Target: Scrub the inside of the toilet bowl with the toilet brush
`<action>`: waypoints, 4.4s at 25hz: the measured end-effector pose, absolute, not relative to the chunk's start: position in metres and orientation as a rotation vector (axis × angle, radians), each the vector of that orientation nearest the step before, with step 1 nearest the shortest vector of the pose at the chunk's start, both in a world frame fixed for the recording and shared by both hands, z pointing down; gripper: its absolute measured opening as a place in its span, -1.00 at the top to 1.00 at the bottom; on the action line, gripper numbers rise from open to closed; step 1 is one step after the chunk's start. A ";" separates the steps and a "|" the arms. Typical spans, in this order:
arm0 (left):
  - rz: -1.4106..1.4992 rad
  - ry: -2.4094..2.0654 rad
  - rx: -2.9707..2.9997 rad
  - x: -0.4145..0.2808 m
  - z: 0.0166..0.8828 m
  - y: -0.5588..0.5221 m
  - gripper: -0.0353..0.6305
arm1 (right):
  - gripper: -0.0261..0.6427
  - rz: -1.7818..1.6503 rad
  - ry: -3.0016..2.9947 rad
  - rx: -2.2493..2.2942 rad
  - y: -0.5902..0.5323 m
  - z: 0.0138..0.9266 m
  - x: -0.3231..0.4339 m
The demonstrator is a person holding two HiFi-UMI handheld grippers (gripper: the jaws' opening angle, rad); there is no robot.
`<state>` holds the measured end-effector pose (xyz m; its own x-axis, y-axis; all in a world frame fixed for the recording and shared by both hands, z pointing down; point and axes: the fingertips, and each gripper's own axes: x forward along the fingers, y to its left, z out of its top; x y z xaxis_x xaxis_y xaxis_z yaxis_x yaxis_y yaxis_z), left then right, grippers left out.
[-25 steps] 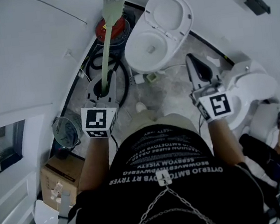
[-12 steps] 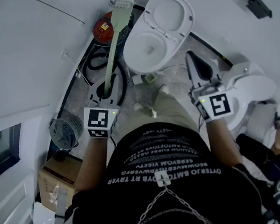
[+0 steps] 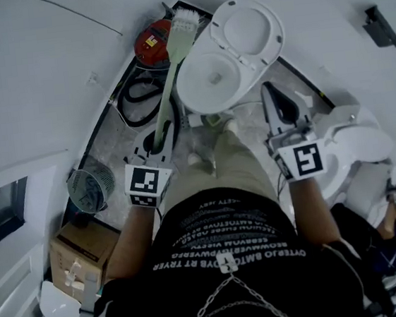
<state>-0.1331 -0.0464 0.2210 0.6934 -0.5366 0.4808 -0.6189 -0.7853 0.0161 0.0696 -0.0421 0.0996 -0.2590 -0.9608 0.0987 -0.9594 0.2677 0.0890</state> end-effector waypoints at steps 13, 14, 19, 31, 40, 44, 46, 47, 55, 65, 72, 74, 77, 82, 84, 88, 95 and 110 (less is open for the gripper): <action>0.758 -0.854 2.560 -0.094 0.289 -0.061 0.89 | 0.92 0.082 -2.439 1.779 -0.091 0.136 0.094; 0.766 -0.852 2.541 -0.092 0.296 -0.061 0.89 | 0.92 0.087 -2.441 1.774 -0.095 0.140 0.095; 0.816 -0.830 2.477 -0.084 0.333 -0.059 0.89 | 0.92 0.122 -2.451 1.763 -0.112 0.161 0.104; 0.866 -0.801 2.373 -0.067 0.410 -0.062 0.89 | 0.92 0.171 -2.469 1.748 -0.142 0.213 0.128; 0.888 -0.778 2.323 -0.052 0.442 -0.064 0.89 | 0.92 0.110 -2.442 1.708 -0.162 0.250 0.149; 0.907 -0.759 2.271 -0.052 0.468 -0.054 0.89 | 0.92 0.133 -2.452 1.683 -0.173 0.269 0.146; 0.918 -0.747 2.255 -0.049 0.480 -0.050 0.89 | 0.92 0.131 -2.475 1.685 -0.179 0.275 0.146; 0.924 -0.739 2.250 -0.048 0.485 -0.048 0.89 | 0.92 0.132 -2.480 1.679 -0.181 0.278 0.145; 0.963 -0.688 2.209 -0.037 0.521 -0.041 0.89 | 0.92 0.161 -2.483 1.635 -0.191 0.314 0.148; 0.994 -0.679 2.084 -0.026 0.567 -0.026 0.89 | 0.92 0.235 -2.483 1.607 -0.196 0.353 0.156; 0.994 -0.698 1.916 -0.021 0.612 -0.019 0.89 | 0.92 0.311 -2.503 1.595 -0.211 0.365 0.157; 0.989 -0.706 1.877 -0.020 0.624 -0.019 0.89 | 0.92 0.287 -2.510 1.569 -0.214 0.369 0.159; 0.994 -0.720 1.823 -0.019 0.646 -0.020 0.89 | 0.92 0.256 -2.512 1.528 -0.216 0.377 0.161; 1.015 -0.751 1.761 -0.018 0.677 -0.021 0.89 | 0.92 0.252 -2.518 1.473 -0.216 0.391 0.165; 1.013 -0.759 1.725 -0.016 0.688 -0.020 0.89 | 0.92 0.258 -2.520 1.464 -0.218 0.394 0.166; 1.003 -0.777 1.640 -0.017 0.709 -0.017 0.89 | 0.92 0.271 -2.518 1.453 -0.220 0.400 0.171; 0.997 -0.817 1.513 -0.021 0.739 -0.025 0.89 | 0.92 0.379 -2.514 1.469 -0.229 0.404 0.167; 0.934 -0.899 1.456 -0.022 0.761 -0.071 0.89 | 0.92 0.418 -2.526 1.435 -0.235 0.419 0.170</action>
<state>-0.0219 -0.0711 0.7612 0.3942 -0.0268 0.9186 -0.9169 -0.0789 0.3912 0.1701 -0.2346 0.4186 -0.5059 -0.8034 0.3141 -0.8617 0.4870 -0.1422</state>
